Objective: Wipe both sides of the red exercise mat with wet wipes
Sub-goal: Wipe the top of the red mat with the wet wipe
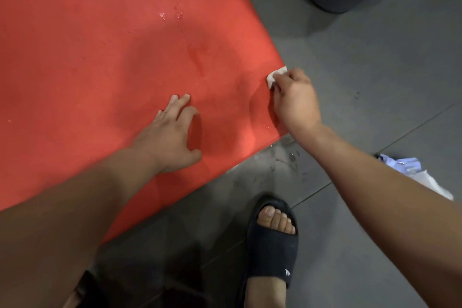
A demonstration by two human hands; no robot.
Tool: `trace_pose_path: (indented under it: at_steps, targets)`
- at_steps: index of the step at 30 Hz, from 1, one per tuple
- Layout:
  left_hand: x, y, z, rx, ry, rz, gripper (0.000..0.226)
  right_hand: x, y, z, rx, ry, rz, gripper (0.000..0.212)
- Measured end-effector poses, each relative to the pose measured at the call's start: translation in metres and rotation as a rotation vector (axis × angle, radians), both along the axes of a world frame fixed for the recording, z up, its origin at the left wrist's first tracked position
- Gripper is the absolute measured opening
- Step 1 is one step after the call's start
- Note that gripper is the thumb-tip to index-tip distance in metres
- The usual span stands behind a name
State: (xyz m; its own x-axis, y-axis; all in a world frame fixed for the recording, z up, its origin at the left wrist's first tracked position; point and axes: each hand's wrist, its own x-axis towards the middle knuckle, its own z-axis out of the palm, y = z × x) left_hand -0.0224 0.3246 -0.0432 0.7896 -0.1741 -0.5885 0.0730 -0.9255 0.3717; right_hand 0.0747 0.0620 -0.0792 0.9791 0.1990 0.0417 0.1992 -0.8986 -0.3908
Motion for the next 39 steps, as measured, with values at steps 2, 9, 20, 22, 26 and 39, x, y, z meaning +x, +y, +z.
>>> trace_pose_path:
  at_steps: [2, 9, 20, 22, 26, 39]
  targets:
    - [-0.002, 0.0, -0.002, -0.003, -0.011, 0.006, 0.094, -0.019, 0.021, -0.004, 0.01, 0.025, 0.162, 0.017]
    - [-0.001, 0.001, -0.006, 0.05, -0.012, -0.017, 0.127, 0.014, -0.005, -0.002, -0.08, 0.007, 0.097, 0.017]
    - [0.0, -0.003, -0.007, 0.077, -0.012, -0.016, 0.129, 0.012, -0.007, 0.002, -0.109, -0.025, 0.103, 0.019]
    - [0.0, -0.004, -0.006, 0.091, -0.012, -0.01, 0.13, 0.007, -0.001, 0.002, -0.076, -0.022, 0.071, 0.021]
    - [-0.001, -0.012, -0.004, 0.152, 0.012, -0.015, 0.134, -0.009, -0.009, 0.0, -0.102, 0.022, 0.336, 0.019]
    - [-0.001, -0.033, -0.004, 0.292, 0.076, -0.029, 0.138, -0.044, -0.03, 0.0, -0.071, 0.066, 0.243, 0.023]
